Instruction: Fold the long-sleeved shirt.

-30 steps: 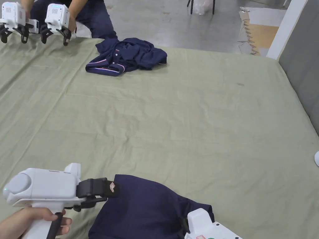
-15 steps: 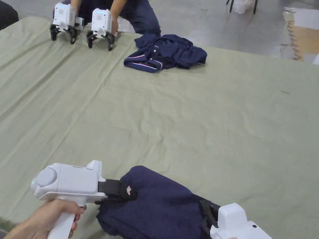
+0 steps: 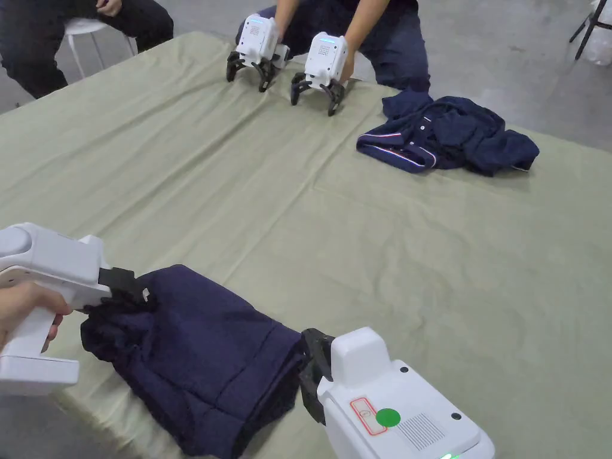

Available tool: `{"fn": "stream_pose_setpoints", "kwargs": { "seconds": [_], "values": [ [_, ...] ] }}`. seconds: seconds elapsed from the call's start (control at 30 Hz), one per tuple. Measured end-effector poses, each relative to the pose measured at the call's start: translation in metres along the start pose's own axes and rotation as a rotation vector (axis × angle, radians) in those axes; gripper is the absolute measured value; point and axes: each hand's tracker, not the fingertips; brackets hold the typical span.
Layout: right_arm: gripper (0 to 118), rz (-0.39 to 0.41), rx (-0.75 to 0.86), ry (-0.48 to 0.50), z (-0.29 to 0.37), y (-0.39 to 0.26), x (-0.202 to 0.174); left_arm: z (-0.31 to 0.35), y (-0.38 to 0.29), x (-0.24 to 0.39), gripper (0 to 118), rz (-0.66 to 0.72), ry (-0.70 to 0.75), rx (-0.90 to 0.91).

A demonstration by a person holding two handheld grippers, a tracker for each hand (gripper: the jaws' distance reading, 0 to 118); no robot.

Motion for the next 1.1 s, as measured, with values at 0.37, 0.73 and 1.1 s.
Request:
{"fn": "stream_pose_setpoints", "kwargs": {
  "seconds": [0.37, 0.73, 1.1],
  "values": [
    [0, -0.053, 0.057, -0.022, 0.034, 0.006, 0.015, 0.057, -0.079, 0.106, 110, -0.425, 0.266, 0.484],
    [0, -0.135, 0.284, -0.577, 0.223, -0.005, 0.106, 0.033, -0.254, 0.329, 4, -0.721, 0.127, 0.974],
    [0, -0.183, 0.32, -0.976, 0.35, -0.019, 0.199, 0.008, -0.303, 0.454, 4, -0.876, -0.118, 0.946]
  ]
}}
